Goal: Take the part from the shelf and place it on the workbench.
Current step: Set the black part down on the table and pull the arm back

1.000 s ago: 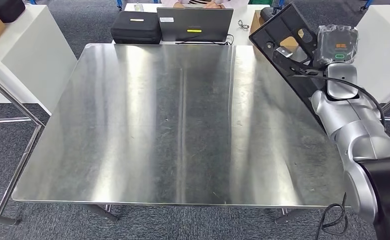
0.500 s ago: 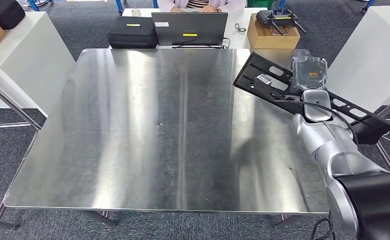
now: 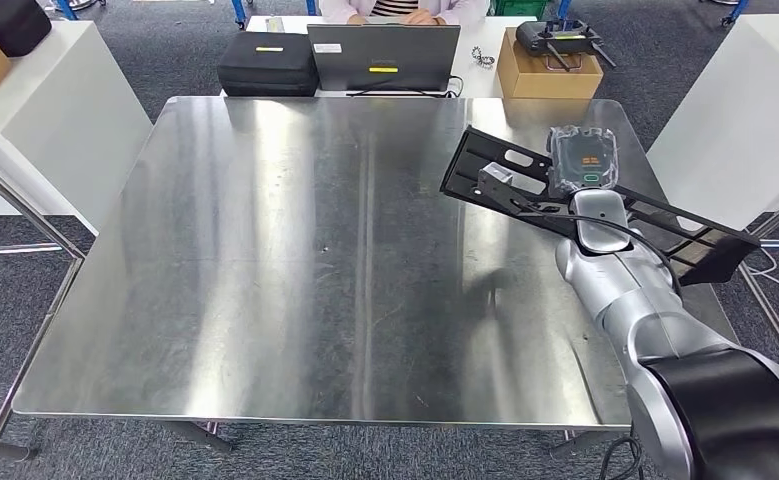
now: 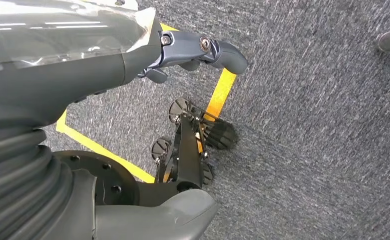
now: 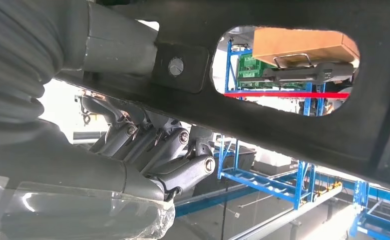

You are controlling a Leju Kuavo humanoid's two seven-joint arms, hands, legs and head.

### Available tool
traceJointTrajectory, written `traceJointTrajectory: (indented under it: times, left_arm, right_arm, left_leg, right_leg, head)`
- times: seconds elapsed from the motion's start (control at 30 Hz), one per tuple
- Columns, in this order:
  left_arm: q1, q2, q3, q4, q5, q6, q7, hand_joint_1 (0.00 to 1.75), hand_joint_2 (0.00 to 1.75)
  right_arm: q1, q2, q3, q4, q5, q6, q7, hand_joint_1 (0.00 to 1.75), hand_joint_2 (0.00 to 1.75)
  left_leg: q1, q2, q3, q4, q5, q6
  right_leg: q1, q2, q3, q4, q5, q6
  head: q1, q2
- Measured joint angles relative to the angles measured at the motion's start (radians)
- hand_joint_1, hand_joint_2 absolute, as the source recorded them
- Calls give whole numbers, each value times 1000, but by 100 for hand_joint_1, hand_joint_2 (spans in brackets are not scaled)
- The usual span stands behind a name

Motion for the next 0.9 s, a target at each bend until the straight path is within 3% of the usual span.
traceJointTrajectory:
  times: [0.3, 0.87, 0.9]
  left_arm:
    - [-22, -21, -41, -35, -60, -1, 14, 0, 175]
    - [-22, -16, -72, -38, -80, -33, 14, 0, 175]
    - [-22, -16, -73, -38, -82, -34, 14, 0, 175]
  right_arm:
    - [56, 34, 0, 0, 6, 12, 35, 175, 175]
    - [95, 30, -16, -27, 17, 16, 44, 175, 175]
    - [96, 30, -17, -29, 19, 17, 44, 131, 131]
  left_leg:
    - [-9, -1, 0, 1, 0, 2]
    - [-13, -1, 0, 2, -1, 4]
    - [-13, -1, 0, 2, -1, 4]
  right_leg:
    - [0, 0, 1, 0, 0, 1]
    - [-3, 0, 1, -1, 0, 1]
    - [-3, 0, 1, -1, 0, 1]
  head:
    - [0, 0]
    - [0, 0]
    - [0, 0]
